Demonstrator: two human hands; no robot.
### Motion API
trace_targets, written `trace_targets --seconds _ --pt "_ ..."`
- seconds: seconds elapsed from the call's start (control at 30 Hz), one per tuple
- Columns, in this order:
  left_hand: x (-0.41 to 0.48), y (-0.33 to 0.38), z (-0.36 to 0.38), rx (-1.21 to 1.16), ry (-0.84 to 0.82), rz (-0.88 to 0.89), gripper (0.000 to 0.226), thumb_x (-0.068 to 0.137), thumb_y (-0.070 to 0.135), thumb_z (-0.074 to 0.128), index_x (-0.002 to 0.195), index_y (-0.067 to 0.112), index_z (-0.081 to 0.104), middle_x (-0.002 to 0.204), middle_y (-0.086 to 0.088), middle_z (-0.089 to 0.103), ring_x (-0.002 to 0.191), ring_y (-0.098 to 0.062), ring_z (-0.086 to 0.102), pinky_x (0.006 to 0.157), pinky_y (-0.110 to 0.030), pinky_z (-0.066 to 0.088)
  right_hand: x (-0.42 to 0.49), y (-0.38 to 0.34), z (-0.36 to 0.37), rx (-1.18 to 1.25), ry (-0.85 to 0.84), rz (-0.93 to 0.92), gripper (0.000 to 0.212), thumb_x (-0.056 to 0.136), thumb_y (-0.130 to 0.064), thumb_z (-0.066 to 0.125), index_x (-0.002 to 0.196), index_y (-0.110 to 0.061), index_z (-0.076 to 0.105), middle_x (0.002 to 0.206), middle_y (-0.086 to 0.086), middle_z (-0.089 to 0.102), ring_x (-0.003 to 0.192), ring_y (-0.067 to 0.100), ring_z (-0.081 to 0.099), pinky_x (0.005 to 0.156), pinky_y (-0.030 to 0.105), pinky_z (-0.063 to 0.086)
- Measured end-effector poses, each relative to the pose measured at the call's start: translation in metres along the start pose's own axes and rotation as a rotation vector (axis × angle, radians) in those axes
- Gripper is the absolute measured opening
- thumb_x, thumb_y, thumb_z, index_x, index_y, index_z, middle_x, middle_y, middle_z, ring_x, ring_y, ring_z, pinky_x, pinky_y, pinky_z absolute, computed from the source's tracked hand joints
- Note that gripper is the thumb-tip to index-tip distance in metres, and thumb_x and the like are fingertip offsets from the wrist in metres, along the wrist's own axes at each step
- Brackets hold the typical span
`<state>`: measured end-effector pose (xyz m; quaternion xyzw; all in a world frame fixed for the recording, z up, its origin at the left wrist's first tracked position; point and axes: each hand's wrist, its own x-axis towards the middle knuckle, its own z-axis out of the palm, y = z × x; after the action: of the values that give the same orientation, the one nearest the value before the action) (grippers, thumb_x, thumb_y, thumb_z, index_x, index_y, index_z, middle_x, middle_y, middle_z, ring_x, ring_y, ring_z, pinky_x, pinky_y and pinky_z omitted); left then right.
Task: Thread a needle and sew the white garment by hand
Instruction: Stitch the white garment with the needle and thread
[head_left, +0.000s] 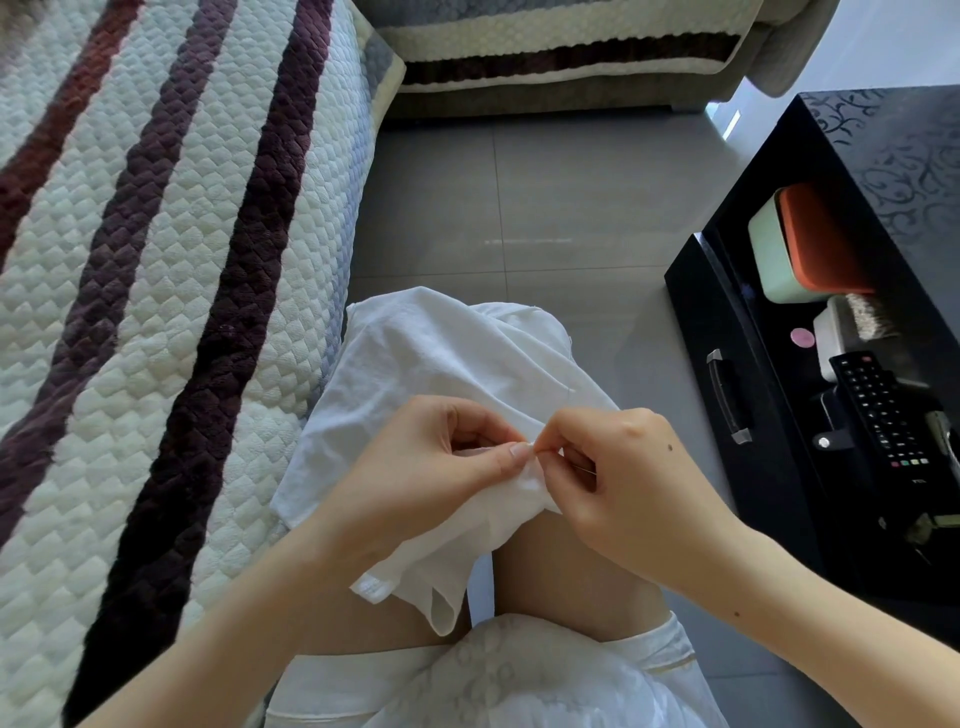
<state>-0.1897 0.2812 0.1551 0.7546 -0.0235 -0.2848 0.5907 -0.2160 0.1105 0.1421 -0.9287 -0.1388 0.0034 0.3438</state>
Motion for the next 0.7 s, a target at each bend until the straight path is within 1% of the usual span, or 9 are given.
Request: trace_targets --seconds 0.07,0.1,0.2,0.33,0.4,0.5,0.57,0.63,0.7 --pt "0.000 0.000 0.000 -0.007 0.000 0.003 0.008 0.084 0.012 0.068 0.080 0.012 0.075 0.079 -0.002 0.075 0.075 -0.004 0.067 0.071 -0.014 0.050 0.000 0.002 -0.001 0.021 0.010 0.021 0.011 0.076 -0.015 0.055 0.070 -0.015 0.064 0.043 -0.020 0.029 0.042 0.001 0.038 0.046 0.010 0.024" --pt "0.000 -0.001 -0.001 -0.012 0.008 -0.004 0.007 0.084 0.014 0.069 0.080 0.012 0.075 0.079 -0.002 0.075 0.075 -0.005 0.067 0.071 -0.016 0.050 0.000 0.003 -0.003 0.049 0.016 0.033 0.011 0.076 -0.015 0.055 0.070 -0.016 0.065 0.042 -0.020 0.031 0.044 0.002 0.041 0.046 0.010 0.027" --pt "0.000 -0.003 -0.004 -0.024 0.029 -0.032 0.008 0.082 0.019 0.070 0.078 0.015 0.076 0.078 -0.002 0.075 0.074 -0.008 0.068 0.071 -0.023 0.051 -0.002 0.006 -0.009 0.194 0.006 0.066 0.011 0.077 -0.015 0.057 0.070 -0.014 0.067 0.043 -0.013 0.039 0.044 0.007 0.040 0.048 0.011 0.030" --pt "0.000 -0.004 -0.004 -0.052 0.007 -0.044 0.009 0.079 0.022 0.071 0.078 0.014 0.075 0.077 -0.003 0.074 0.073 -0.007 0.067 0.067 -0.017 0.050 -0.001 0.007 -0.012 0.397 -0.044 0.111 0.013 0.083 -0.011 0.062 0.072 -0.010 0.068 0.047 -0.004 0.047 0.044 0.005 0.039 0.049 0.012 0.031" --pt "0.001 -0.003 -0.005 -0.081 -0.023 -0.041 0.016 0.074 0.027 0.071 0.079 0.013 0.075 0.078 -0.002 0.074 0.074 -0.007 0.067 0.067 -0.016 0.050 -0.001 0.008 -0.014 0.485 -0.075 0.141 0.014 0.085 -0.006 0.064 0.072 -0.010 0.069 0.051 0.005 0.056 0.047 0.006 0.044 0.049 0.014 0.034" --pt "0.002 -0.003 -0.006 -0.124 -0.078 -0.043 0.020 0.073 0.028 0.068 0.082 0.012 0.074 0.079 -0.002 0.074 0.075 -0.007 0.066 0.067 -0.016 0.049 0.000 0.010 -0.016 0.594 -0.094 0.184 0.012 0.083 -0.009 0.066 0.073 -0.010 0.071 0.059 0.014 0.061 0.053 0.015 0.049 0.053 0.020 0.038" --pt "0.001 -0.003 -0.005 -0.162 -0.107 -0.049 0.019 0.075 0.026 0.067 0.083 0.011 0.074 0.079 -0.002 0.073 0.075 -0.007 0.065 0.067 -0.015 0.049 0.000 0.011 -0.016 0.642 -0.104 0.208 0.009 0.078 -0.017 0.065 0.074 -0.012 0.071 0.066 0.019 0.063 0.058 0.029 0.053 0.059 0.029 0.042" --pt "0.001 -0.003 -0.005 -0.188 -0.129 -0.049 0.018 0.076 0.024 0.066 0.083 0.010 0.073 0.079 -0.001 0.072 0.074 -0.006 0.065 0.068 -0.015 0.049 0.000 0.013 -0.016 0.679 -0.114 0.230 0.010 0.075 -0.020 0.064 0.078 -0.015 0.071 0.072 0.024 0.064 0.064 0.040 0.057 0.064 0.037 0.043" --pt "0.001 -0.002 -0.004 -0.203 -0.138 -0.046 0.016 0.076 0.023 0.065 0.082 0.011 0.073 0.077 0.000 0.072 0.073 -0.006 0.064 0.067 -0.014 0.049 0.001 0.013 -0.017 0.704 -0.131 0.241 0.009 0.075 -0.020 0.064 0.078 -0.016 0.072 0.075 0.028 0.064 0.067 0.043 0.057 0.066 0.039 0.042"
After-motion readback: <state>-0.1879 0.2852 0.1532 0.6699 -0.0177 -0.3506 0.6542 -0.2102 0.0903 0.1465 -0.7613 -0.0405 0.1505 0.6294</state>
